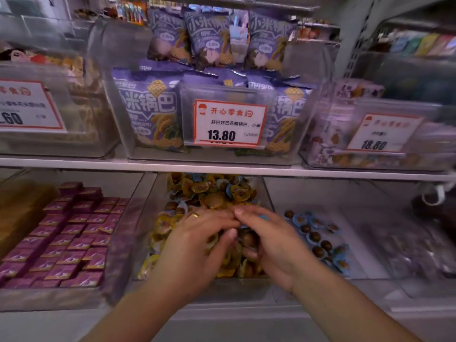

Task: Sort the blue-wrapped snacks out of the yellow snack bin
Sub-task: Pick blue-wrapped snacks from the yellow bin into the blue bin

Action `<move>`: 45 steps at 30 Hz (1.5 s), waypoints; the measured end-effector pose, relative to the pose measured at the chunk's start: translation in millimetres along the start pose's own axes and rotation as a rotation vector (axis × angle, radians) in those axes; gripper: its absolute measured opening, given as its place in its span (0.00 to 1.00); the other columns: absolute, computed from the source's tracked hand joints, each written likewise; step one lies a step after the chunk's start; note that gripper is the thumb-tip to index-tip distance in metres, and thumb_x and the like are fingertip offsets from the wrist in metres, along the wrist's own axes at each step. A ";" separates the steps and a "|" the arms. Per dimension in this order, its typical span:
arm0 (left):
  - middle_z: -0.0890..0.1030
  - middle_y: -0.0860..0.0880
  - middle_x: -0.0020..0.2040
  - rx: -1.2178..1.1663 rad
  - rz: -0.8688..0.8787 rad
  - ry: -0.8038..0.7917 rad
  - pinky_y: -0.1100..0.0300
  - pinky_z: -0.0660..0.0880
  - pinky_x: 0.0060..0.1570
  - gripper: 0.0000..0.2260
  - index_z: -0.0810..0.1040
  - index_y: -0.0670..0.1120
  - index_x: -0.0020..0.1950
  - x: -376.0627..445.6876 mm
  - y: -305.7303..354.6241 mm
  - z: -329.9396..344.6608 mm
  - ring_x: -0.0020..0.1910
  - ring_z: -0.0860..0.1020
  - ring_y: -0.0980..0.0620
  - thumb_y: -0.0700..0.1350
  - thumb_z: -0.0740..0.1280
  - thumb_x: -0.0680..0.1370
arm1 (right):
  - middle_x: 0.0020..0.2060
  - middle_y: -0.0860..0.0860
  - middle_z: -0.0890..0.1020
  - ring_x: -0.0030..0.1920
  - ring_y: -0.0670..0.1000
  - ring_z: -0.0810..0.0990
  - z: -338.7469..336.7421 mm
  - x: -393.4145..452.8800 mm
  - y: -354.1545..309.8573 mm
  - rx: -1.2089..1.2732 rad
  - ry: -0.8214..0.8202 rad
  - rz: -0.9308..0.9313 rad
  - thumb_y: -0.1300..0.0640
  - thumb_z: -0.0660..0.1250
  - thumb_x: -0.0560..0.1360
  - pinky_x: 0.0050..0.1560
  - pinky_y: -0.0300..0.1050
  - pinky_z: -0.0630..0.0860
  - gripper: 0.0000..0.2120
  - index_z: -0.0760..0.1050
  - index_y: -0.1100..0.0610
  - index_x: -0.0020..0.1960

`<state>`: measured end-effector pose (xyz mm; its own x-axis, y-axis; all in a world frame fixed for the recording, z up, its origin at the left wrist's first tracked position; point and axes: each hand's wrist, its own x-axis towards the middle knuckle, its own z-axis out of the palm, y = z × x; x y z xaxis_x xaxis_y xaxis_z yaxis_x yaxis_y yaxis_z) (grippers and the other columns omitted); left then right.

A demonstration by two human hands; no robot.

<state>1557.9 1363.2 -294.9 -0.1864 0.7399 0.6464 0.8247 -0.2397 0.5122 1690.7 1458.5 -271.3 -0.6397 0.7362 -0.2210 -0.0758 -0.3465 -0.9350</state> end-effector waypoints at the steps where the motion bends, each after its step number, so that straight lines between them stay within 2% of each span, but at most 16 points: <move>1: 0.80 0.64 0.59 -0.093 -0.046 -0.008 0.62 0.74 0.61 0.11 0.82 0.54 0.59 0.8 1.3 3.7 0.61 0.77 0.65 0.51 0.65 0.80 | 0.41 0.60 0.79 0.33 0.52 0.77 -8.3 -2.6 -4.9 -0.003 0.036 -0.040 0.58 0.70 0.77 0.21 0.38 0.64 0.09 0.80 0.61 0.55; 4: 0.78 0.64 0.62 -0.140 -0.100 -0.014 0.67 0.70 0.63 0.13 0.80 0.55 0.62 2.4 0.9 13.4 0.64 0.75 0.64 0.54 0.61 0.81 | 0.35 0.59 0.78 0.31 0.55 0.80 -42.4 -10.9 -24.4 -0.034 0.057 -0.132 0.59 0.70 0.77 0.20 0.38 0.63 0.04 0.83 0.56 0.50; 7: 0.75 0.60 0.67 0.065 -0.065 -0.102 0.58 0.73 0.63 0.15 0.80 0.53 0.63 6.6 -4.9 21.7 0.65 0.74 0.60 0.54 0.60 0.81 | 0.34 0.61 0.79 0.33 0.58 0.80 -86.9 -4.3 -37.9 -0.164 0.236 -0.180 0.57 0.72 0.76 0.21 0.39 0.66 0.04 0.83 0.53 0.49; 9: 0.73 0.56 0.70 0.196 -0.043 -0.192 0.50 0.73 0.63 0.15 0.79 0.52 0.64 8.7 -8.3 29.8 0.68 0.73 0.53 0.54 0.61 0.80 | 0.39 0.58 0.82 0.31 0.53 0.81 -117.0 10.9 -30.9 -0.357 0.440 -0.191 0.59 0.71 0.76 0.23 0.39 0.71 0.05 0.81 0.55 0.52; 11: 0.71 0.54 0.73 0.280 -0.050 -0.275 0.45 0.69 0.68 0.18 0.77 0.53 0.66 11.2 -9.2 38.4 0.73 0.68 0.50 0.56 0.59 0.80 | 0.42 0.58 0.83 0.31 0.48 0.82 -136.6 24.3 -17.7 -0.466 0.508 -0.144 0.61 0.69 0.77 0.27 0.37 0.76 0.04 0.80 0.57 0.52; 15: 0.68 0.54 0.75 0.394 -0.037 -0.357 0.46 0.58 0.75 0.24 0.71 0.56 0.72 18.0 -13.0 47.5 0.78 0.59 0.51 0.62 0.52 0.80 | 0.42 0.53 0.86 0.41 0.50 0.85 -156.9 50.6 -9.2 -0.205 0.356 -0.011 0.59 0.66 0.79 0.39 0.45 0.80 0.09 0.85 0.55 0.44; 17: 0.65 0.55 0.77 0.422 -0.057 -0.378 0.47 0.55 0.77 0.25 0.67 0.58 0.74 21.7 -17.8 47.3 0.79 0.56 0.52 0.63 0.50 0.80 | 0.52 0.52 0.85 0.54 0.51 0.82 -162.8 65.6 -15.7 -0.321 0.414 -0.093 0.58 0.66 0.78 0.54 0.48 0.78 0.08 0.84 0.53 0.52; 19: 0.60 0.57 0.79 0.457 -0.089 -0.422 0.48 0.50 0.78 0.28 0.63 0.59 0.77 25.1 -23.0 46.1 0.80 0.51 0.54 0.66 0.47 0.79 | 0.54 0.51 0.85 0.59 0.50 0.81 -160.1 70.1 -20.9 -0.535 0.475 -0.230 0.60 0.64 0.78 0.60 0.45 0.74 0.10 0.82 0.53 0.55; 21: 0.58 0.59 0.79 0.467 -0.110 -0.462 0.50 0.48 0.78 0.31 0.59 0.59 0.79 27.2 -26.3 44.7 0.80 0.51 0.55 0.68 0.44 0.78 | 0.48 0.50 0.86 0.56 0.51 0.83 -147.8 66.8 -20.4 -0.594 0.446 -0.338 0.63 0.62 0.78 0.59 0.46 0.77 0.12 0.81 0.51 0.48; 23: 0.63 0.58 0.77 0.463 -0.122 -0.484 0.52 0.53 0.77 0.31 0.59 0.59 0.78 26.8 -25.9 40.9 0.78 0.58 0.55 0.68 0.45 0.78 | 0.46 0.45 0.86 0.53 0.48 0.84 -128.6 57.9 -19.7 -0.625 0.387 -0.449 0.63 0.61 0.78 0.55 0.42 0.78 0.13 0.81 0.48 0.46; 25: 0.68 0.58 0.74 0.480 -0.141 -0.495 0.52 0.61 0.73 0.29 0.61 0.59 0.77 23.5 -24.2 35.1 0.74 0.64 0.54 0.68 0.45 0.79 | 0.49 0.43 0.85 0.54 0.44 0.82 -103.1 44.6 -20.3 -0.785 0.296 -0.591 0.57 0.61 0.77 0.55 0.37 0.75 0.11 0.81 0.48 0.52; 28: 0.74 0.56 0.68 0.503 -0.179 -0.484 0.50 0.68 0.67 0.25 0.71 0.57 0.71 17.4 -23.9 22.6 0.67 0.72 0.51 0.65 0.49 0.80 | 0.58 0.48 0.82 0.58 0.47 0.79 -58.5 40.3 -18.5 -1.058 0.107 -0.697 0.50 0.60 0.76 0.59 0.41 0.75 0.18 0.78 0.49 0.64; 32: 0.78 0.54 0.57 0.538 -0.239 -0.405 0.51 0.70 0.61 0.23 0.78 0.55 0.60 2.3 -28.3 -0.7 0.58 0.76 0.49 0.63 0.49 0.80 | 0.70 0.56 0.74 0.70 0.56 0.71 -5.2 80.7 -16.6 -1.418 -0.028 -0.524 0.49 0.63 0.77 0.70 0.48 0.68 0.27 0.67 0.52 0.75; 38: 0.74 0.53 0.67 0.529 -0.335 -0.321 0.50 0.68 0.66 0.22 0.71 0.56 0.70 -18.3 -41.2 -19.1 0.66 0.72 0.48 0.63 0.51 0.82 | 0.76 0.56 0.64 0.74 0.61 0.66 3.2 148.2 -24.4 -1.888 -0.003 -0.232 0.33 0.60 0.74 0.74 0.60 0.61 0.34 0.60 0.45 0.76; 41: 0.72 0.50 0.69 0.471 -0.337 -0.262 0.50 0.68 0.66 0.20 0.71 0.53 0.70 -17.6 -43.5 -19.7 0.68 0.70 0.46 0.59 0.54 0.82 | 0.76 0.57 0.64 0.73 0.61 0.65 6.8 153.3 -12.1 -1.848 -0.020 -0.303 0.34 0.59 0.75 0.72 0.59 0.64 0.34 0.60 0.48 0.76; 45: 0.71 0.50 0.69 0.295 -0.362 -0.201 0.53 0.68 0.66 0.19 0.71 0.51 0.71 -13.1 -43.0 -24.6 0.67 0.70 0.47 0.56 0.58 0.82 | 0.67 0.58 0.75 0.65 0.59 0.74 17.6 140.4 11.7 -1.634 -0.053 -0.492 0.41 0.65 0.77 0.60 0.47 0.70 0.27 0.69 0.52 0.71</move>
<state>1511.7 1348.4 -311.5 -0.4062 0.8558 0.3204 0.8471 0.2212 0.4832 1586.5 1547.6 -308.3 -0.8224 0.5536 0.1310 0.5238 0.8268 -0.2050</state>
